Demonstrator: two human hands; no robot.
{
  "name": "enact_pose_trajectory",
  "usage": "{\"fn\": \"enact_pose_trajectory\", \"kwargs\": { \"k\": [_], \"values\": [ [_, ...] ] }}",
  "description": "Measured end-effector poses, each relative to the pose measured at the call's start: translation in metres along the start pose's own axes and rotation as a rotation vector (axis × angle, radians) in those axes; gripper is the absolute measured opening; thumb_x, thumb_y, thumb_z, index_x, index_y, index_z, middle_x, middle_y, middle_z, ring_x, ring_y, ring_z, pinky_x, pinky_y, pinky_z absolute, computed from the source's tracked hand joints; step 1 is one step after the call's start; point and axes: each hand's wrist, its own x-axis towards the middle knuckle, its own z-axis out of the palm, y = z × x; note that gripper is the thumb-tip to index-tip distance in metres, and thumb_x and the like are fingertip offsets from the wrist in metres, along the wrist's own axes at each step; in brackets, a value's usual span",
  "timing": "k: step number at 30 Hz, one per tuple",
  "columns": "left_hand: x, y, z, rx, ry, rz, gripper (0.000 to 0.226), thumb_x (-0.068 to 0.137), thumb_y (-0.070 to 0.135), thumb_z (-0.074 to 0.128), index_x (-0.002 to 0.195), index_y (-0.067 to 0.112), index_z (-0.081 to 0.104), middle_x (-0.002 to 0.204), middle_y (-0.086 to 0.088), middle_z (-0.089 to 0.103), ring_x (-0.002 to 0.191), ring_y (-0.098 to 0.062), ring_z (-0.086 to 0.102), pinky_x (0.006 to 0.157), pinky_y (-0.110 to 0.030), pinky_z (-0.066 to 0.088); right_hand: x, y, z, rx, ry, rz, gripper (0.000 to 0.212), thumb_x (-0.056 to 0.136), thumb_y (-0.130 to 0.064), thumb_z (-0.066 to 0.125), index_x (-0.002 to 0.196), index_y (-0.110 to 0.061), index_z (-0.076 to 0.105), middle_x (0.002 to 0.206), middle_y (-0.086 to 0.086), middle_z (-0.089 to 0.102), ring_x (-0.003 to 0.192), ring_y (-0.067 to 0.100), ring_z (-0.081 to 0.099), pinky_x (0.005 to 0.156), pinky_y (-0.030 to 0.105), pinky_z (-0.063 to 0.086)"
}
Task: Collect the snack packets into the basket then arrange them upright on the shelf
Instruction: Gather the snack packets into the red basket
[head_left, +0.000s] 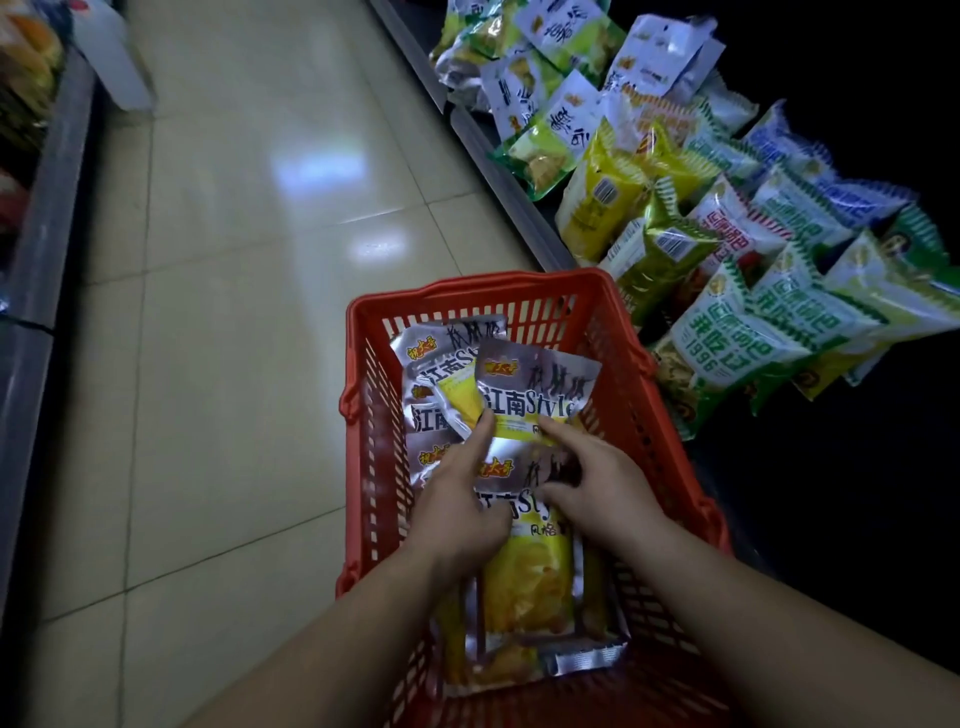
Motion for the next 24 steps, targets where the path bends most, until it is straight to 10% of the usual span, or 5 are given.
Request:
{"fn": "enact_pose_trajectory", "kwargs": {
  "k": [7,12,17,24],
  "values": [
    [0.006,0.028,-0.015,-0.185,0.051,0.112,0.094,0.091,0.006,0.069,0.149,0.063,0.022,0.16,0.023,0.03,0.078,0.014,0.049,0.086,-0.037,0.061,0.005,-0.017,-0.026,0.197,0.132,0.018,0.043,0.084,-0.024,0.081,0.119,-0.044,0.069,0.114,-0.013,0.071,0.105,0.01,0.066,0.089,0.024,0.053],
    [-0.017,0.073,-0.041,-0.34,0.044,0.167,0.085,0.092,-0.004,0.068,0.158,0.031,0.028,0.156,0.017,0.032,0.099,0.038,0.043,0.074,-0.006,0.05,-0.015,-0.05,-0.074,0.192,0.162,-0.057,0.034,0.085,-0.024,0.078,0.102,-0.05,0.065,0.087,-0.022,0.067,0.082,0.0,0.064,0.073,0.022,0.052],
    [-0.057,0.12,-0.074,-0.307,0.003,0.221,0.085,0.091,0.011,0.075,0.152,0.052,0.032,0.159,0.02,0.036,0.129,0.001,0.053,0.091,-0.035,0.061,-0.067,-0.087,-0.127,0.188,0.145,-0.112,0.038,0.088,-0.025,0.076,0.117,-0.047,0.064,0.082,-0.017,0.061,0.078,0.001,0.061,0.066,0.018,0.046],
    [-0.133,0.193,-0.08,-0.228,-0.107,0.346,0.085,0.089,0.008,0.076,0.156,0.037,0.033,0.146,0.029,0.039,0.127,0.02,0.041,0.097,-0.009,0.047,-0.176,-0.1,-0.182,0.232,0.24,-0.064,0.045,0.084,-0.029,0.08,0.121,-0.047,0.06,0.097,-0.016,0.066,0.082,-0.005,0.062,0.064,0.006,0.042]
  ]
}}
